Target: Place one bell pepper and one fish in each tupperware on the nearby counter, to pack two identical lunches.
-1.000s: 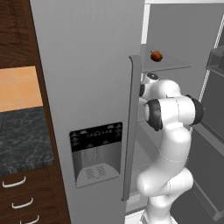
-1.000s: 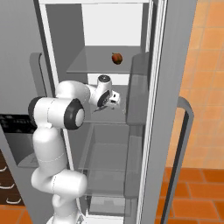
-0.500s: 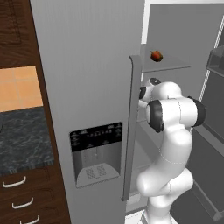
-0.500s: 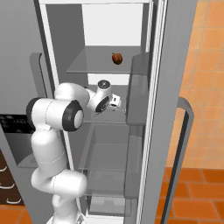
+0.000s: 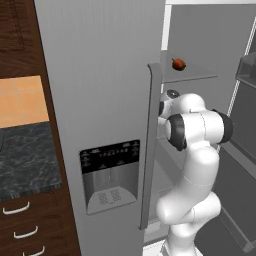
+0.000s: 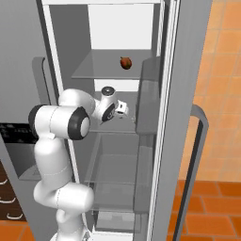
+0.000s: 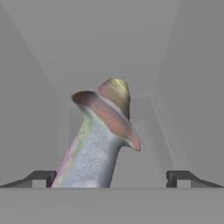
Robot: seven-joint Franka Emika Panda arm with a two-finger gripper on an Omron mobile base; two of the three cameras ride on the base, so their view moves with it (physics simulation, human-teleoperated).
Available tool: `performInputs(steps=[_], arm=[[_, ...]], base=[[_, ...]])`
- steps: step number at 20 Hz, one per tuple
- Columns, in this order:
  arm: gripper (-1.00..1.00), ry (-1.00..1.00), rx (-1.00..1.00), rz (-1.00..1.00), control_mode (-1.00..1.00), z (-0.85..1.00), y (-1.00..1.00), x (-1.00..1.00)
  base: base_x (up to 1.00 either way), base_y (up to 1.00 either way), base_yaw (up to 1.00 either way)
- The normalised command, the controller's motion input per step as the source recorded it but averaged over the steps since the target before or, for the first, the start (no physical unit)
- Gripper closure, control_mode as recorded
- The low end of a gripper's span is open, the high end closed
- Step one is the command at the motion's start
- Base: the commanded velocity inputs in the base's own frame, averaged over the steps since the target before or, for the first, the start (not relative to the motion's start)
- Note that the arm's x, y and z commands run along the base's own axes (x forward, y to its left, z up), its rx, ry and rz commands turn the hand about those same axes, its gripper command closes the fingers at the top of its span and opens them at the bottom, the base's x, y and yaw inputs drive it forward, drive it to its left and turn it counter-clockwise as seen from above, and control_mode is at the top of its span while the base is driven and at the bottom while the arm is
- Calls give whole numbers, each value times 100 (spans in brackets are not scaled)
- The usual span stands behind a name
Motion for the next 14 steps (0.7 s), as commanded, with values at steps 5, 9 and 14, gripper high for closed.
performInputs(steps=[5, 9, 14], arm=[[100, 0, 0, 0, -100, -22, 9, 0], [100, 0, 0, 0, -100, -11, 0, -3], [100, -1, 0, 1, -100, 1, -32, -56]], base=[[0, 0, 0], [0, 0, 0], [0, 0, 0]])
